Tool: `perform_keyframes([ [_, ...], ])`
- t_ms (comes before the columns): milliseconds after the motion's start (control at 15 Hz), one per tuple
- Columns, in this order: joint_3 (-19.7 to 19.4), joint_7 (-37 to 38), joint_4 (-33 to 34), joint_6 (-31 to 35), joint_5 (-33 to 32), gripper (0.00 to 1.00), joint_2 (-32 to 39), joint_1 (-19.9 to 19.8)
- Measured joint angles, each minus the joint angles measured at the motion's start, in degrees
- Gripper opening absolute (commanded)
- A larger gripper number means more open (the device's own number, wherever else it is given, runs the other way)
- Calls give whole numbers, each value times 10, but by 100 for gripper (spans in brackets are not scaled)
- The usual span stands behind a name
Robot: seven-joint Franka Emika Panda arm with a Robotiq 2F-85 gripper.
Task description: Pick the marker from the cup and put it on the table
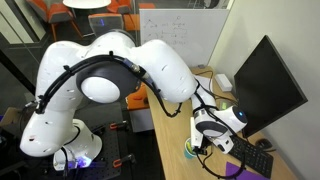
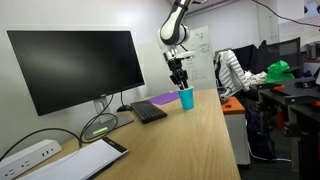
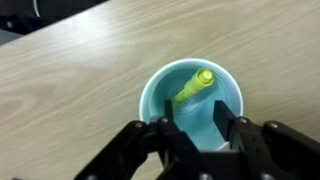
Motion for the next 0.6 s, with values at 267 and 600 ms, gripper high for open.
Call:
perform_keyframes([
  [267,1,0,26,-1,7,53,25,-1],
  [600,2,1,53,-40,8,48,54,-3],
])
